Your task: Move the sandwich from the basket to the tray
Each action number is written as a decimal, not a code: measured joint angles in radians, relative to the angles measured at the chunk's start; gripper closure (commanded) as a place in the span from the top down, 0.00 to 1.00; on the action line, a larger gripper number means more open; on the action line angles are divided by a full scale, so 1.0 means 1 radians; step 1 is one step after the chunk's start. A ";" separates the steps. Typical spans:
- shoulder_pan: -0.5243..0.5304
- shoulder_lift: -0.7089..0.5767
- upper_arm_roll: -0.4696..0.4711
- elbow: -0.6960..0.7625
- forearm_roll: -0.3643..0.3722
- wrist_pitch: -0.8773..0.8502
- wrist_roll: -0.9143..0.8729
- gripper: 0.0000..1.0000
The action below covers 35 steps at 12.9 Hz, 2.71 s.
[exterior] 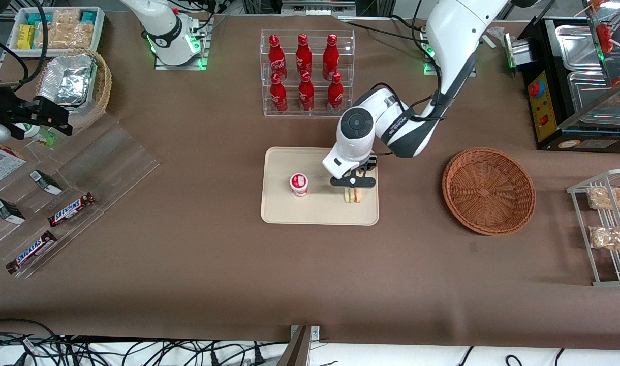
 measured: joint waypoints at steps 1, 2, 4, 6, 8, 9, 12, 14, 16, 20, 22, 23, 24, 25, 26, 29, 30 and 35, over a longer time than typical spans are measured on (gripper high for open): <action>0.000 0.003 0.000 0.011 0.007 0.000 -0.002 1.00; 0.000 0.004 0.000 0.023 0.011 -0.001 -0.005 1.00; 0.002 -0.001 0.000 0.050 0.011 -0.030 -0.011 1.00; 0.009 -0.022 0.000 0.090 0.011 -0.109 -0.017 1.00; 0.028 -0.049 -0.001 0.151 0.008 -0.208 -0.020 1.00; 0.040 -0.060 -0.002 0.183 0.008 -0.259 -0.020 1.00; 0.104 -0.086 -0.006 0.249 -0.033 -0.341 -0.007 1.00; 0.149 -0.108 -0.008 0.264 -0.054 -0.357 0.013 1.00; 0.179 -0.124 -0.009 0.268 -0.056 -0.369 0.021 1.00; 0.235 -0.138 -0.009 0.315 -0.072 -0.478 0.147 1.00; 0.267 -0.156 -0.005 0.358 -0.077 -0.566 0.239 1.00; 0.277 -0.168 0.007 0.382 -0.087 -0.612 0.290 1.00; 0.281 -0.180 0.038 0.404 -0.108 -0.653 0.351 1.00; 0.282 -0.189 0.079 0.423 -0.131 -0.681 0.414 1.00; 0.284 -0.198 0.120 0.435 -0.148 -0.696 0.469 1.00; 0.287 -0.227 0.228 0.448 -0.177 -0.713 0.584 1.00; 0.288 -0.234 0.254 0.448 -0.178 -0.725 0.622 1.00; 0.287 -0.242 0.302 0.448 -0.185 -0.760 0.763 1.00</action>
